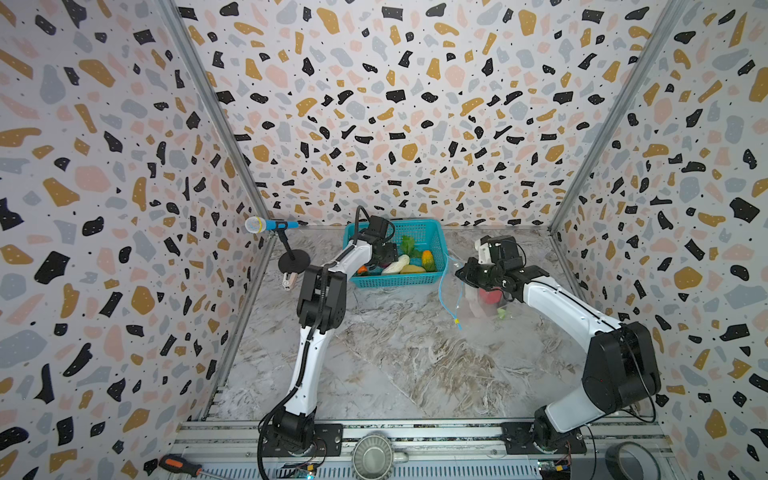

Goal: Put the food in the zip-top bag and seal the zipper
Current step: 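Lower the left gripper and grasp the purple onion, then lift the purple onion and carry it toward the bag mouth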

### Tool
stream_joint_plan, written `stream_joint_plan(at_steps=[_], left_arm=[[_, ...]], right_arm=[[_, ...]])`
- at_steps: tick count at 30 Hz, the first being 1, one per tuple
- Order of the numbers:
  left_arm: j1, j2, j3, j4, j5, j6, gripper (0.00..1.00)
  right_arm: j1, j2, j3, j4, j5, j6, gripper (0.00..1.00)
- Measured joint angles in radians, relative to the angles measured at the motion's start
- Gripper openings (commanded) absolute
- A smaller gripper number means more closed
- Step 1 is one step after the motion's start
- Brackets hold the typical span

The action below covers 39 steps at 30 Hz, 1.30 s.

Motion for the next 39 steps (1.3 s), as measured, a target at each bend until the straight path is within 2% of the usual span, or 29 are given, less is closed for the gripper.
stream_joint_plan(at_steps=[10, 16, 29, 34, 39], left_arm=[[0.0, -0.011, 0.0, -0.001, -0.006, 0.0, 0.59], [0.0, -0.082, -0.029, 0.005, -0.003, -0.001, 0.56], [-0.008, -0.285, -0.24, 0.08, 0.032, -0.018, 0.53], [-0.051, -0.367, -0.345, 0.129, 0.051, -0.032, 0.53], [-0.134, -0.423, -0.399, 0.164, 0.084, -0.034, 0.53]], right_arm=[[0.0, 0.0, 0.0, 0.0, 0.0, 0.0, 0.0], [0.0, 0.0, 0.0, 0.001, 0.0, 0.003, 0.0], [0.0, 0.0, 0.0, 0.001, 0.001, 0.007, 0.0], [0.0, 0.0, 0.0, 0.002, 0.001, 0.011, 0.0], [0.003, 0.0, 0.0, 0.002, 0.001, 0.014, 0.0]])
